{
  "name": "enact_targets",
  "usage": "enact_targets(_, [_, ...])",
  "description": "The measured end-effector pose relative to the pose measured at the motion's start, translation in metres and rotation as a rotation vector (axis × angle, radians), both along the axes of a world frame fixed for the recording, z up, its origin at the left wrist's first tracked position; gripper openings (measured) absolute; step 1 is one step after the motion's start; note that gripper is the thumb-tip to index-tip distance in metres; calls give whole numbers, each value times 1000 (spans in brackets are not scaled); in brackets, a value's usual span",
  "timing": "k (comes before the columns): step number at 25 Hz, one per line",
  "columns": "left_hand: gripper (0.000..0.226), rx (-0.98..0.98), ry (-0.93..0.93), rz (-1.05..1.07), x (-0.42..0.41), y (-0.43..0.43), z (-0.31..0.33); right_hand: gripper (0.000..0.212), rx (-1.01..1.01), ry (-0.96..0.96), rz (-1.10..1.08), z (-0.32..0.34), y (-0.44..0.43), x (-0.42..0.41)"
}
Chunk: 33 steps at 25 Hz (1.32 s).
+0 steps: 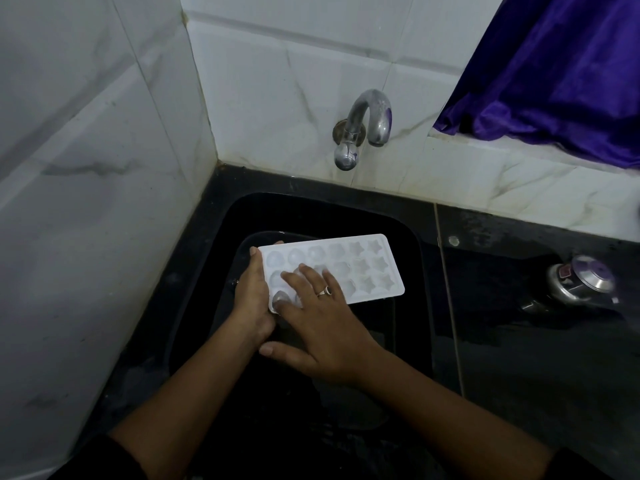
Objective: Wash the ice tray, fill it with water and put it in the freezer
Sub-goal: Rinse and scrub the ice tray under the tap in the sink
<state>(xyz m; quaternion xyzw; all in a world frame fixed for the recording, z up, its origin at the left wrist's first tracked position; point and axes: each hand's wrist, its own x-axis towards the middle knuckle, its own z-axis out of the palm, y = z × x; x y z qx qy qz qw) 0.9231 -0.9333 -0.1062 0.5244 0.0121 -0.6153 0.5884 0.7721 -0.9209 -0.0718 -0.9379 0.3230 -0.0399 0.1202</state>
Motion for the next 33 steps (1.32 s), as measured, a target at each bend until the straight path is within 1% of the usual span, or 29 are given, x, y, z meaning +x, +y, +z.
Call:
enact_targets(4, [62,-10,56,-2,-2,3,1,58,-6,-26,-27,5,-12,-6])
enact_targets(8, [61,0,36,17,0,1,5,65,-22,35,13,3,-7,-12])
enact_targets(10, [68,19,46,-42,-6,4,5,59,-19,8,0,5,-11,-8])
enact_targets(12, [70,31,36,-57,-8,4,3,56,1,-18,-21,5,-11,-8])
enact_targets(15, [67,10,10,-5,1,-1,4,62,-27,8,-8,2,-7,-14])
enact_targets(19, [69,44,13,-38,-10,3,8,59,-28,-43,-36,7,-9,-3])
enact_targets(22, [64,26,1,-13,-3,2,6,64,-44,11,14,0,-2,-1])
enact_targets(25, [65,24,0,-32,-1,4,6,55,-5,-21,-23,0,-12,-6])
enact_targets(26, [66,25,-15,-37,-1,4,6,55,-8,-19,-27,0,-14,-7])
enact_targets(28, [68,23,-34,-17,4,2,6,60,-34,22,2,-4,-12,-12])
enact_targets(30, [65,25,-72,5,12,1,7,67,-71,67,36,-7,-9,-24])
enact_targets(33, [59,39,-114,21,22,6,7,74,-85,114,-16,-11,-22,-56])
